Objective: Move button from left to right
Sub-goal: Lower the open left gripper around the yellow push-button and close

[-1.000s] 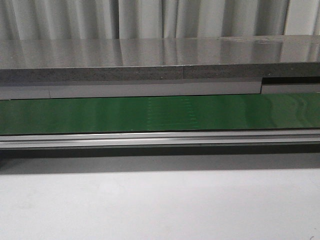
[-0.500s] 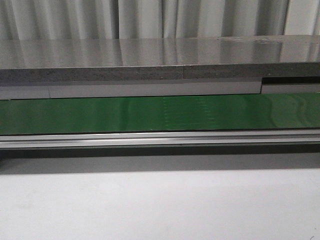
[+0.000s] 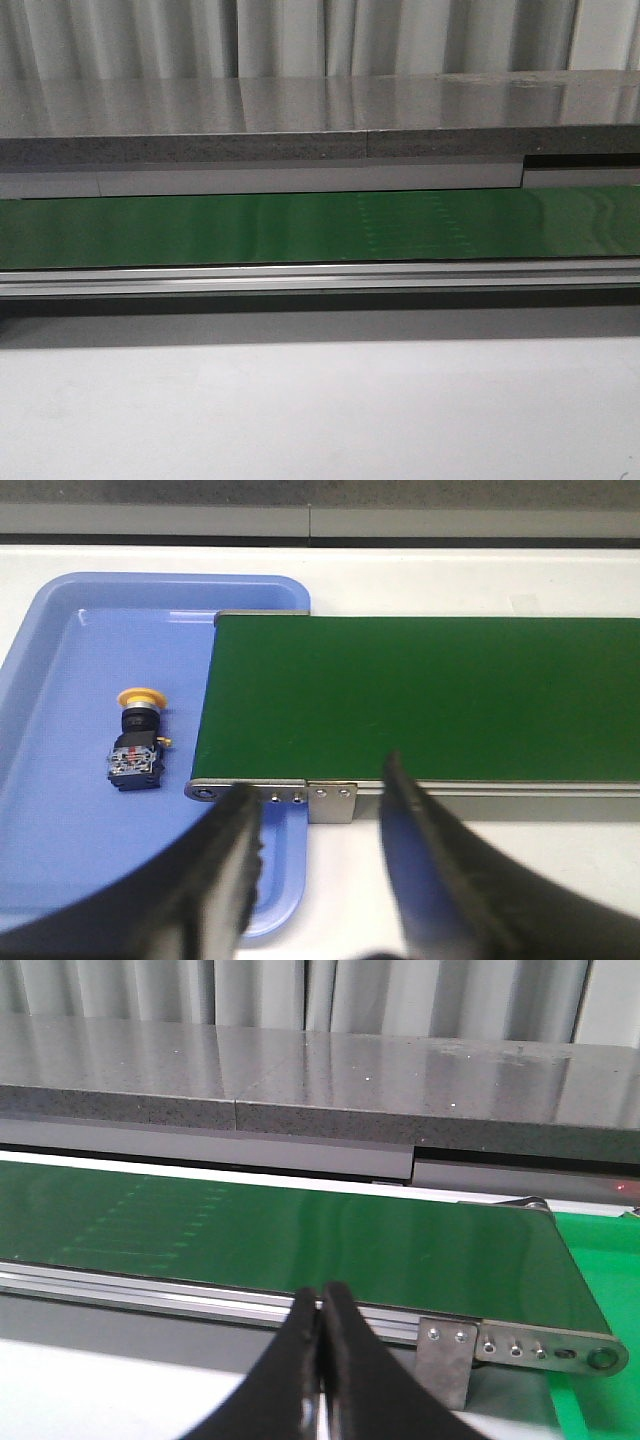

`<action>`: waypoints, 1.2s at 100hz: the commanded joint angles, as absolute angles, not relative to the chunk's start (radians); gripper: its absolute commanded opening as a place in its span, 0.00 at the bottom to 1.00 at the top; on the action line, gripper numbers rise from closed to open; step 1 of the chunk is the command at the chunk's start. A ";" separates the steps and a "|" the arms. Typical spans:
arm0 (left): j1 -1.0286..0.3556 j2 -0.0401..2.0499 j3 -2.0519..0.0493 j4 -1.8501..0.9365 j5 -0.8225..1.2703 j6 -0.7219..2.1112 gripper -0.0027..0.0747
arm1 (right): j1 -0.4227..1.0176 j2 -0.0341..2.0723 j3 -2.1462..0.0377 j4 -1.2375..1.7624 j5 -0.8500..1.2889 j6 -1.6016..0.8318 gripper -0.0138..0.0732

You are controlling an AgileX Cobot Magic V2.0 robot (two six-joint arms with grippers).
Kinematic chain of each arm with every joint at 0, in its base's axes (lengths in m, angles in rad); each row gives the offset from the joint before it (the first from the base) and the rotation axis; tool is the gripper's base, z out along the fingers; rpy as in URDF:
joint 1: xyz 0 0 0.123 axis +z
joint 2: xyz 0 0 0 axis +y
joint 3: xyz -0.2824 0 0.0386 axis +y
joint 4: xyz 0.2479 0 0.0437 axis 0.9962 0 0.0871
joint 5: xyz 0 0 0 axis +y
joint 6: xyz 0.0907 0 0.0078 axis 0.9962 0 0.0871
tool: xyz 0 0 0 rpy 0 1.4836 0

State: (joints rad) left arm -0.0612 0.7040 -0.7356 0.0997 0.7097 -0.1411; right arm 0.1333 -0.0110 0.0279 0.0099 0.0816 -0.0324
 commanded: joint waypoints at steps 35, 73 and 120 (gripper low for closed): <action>-0.059 0.725 -0.774 0.092 0.654 -0.150 0.89 | 0.132 -0.032 0.012 0.000 -0.006 -0.033 0.08; 0.111 0.988 -0.956 0.092 0.662 -0.152 0.89 | 0.132 -0.032 0.012 0.000 -0.006 -0.033 0.08; 0.275 1.407 -1.197 0.102 0.635 -0.141 0.89 | 0.132 -0.032 0.012 0.000 -0.006 -0.033 0.08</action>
State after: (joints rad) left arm 0.2679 1.3693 -1.1341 0.0935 0.7046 -0.1391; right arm 0.1333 -0.0110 0.0279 0.0099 0.0816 -0.0324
